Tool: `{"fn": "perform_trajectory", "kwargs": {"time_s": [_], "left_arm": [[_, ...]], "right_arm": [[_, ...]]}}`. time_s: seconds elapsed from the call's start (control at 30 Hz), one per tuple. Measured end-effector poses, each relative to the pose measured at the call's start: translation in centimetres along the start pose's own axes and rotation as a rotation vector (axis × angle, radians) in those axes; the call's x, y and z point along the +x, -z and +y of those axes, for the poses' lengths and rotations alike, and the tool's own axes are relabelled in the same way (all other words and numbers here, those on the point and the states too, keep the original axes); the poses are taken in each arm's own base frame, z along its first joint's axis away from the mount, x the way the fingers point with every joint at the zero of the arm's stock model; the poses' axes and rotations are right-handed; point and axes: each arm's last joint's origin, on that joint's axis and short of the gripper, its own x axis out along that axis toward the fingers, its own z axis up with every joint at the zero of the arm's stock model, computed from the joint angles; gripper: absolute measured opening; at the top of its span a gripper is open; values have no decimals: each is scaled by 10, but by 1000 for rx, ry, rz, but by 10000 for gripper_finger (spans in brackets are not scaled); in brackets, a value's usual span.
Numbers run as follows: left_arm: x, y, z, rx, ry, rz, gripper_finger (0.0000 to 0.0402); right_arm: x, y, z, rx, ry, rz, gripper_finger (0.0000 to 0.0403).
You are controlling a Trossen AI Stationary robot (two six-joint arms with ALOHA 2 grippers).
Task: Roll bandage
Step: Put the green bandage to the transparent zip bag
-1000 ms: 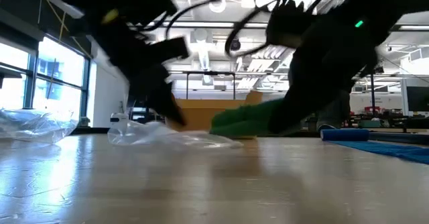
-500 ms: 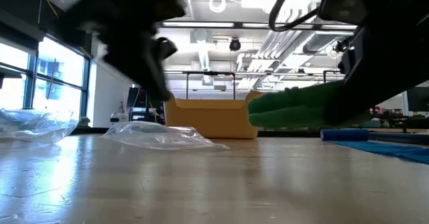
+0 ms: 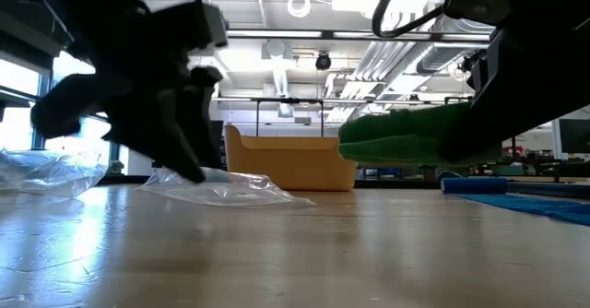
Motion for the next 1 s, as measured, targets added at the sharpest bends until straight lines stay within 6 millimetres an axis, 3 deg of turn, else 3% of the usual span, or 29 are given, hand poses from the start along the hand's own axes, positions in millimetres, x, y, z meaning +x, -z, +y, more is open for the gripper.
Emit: {"fn": "perform_trajectory", "kwargs": {"time_s": [0.2, 0.5, 0.7, 1.0], "left_arm": [[12, 5, -6, -49, -101, 16, 130], [8, 3, -9, -80, -153, -10, 70], [7, 2, -7, -122, -208, -14, 7], [-16, -47, -3, -301, -232, -124, 2]], "right_arm": [[0, -1, 0, 9, 9, -21, 30], [0, -2, 1, 11, 14, -38, 30], [0, -7, 6, 6, -31, -84, 30], [-3, -21, 14, -37, -62, -240, 30]]}}
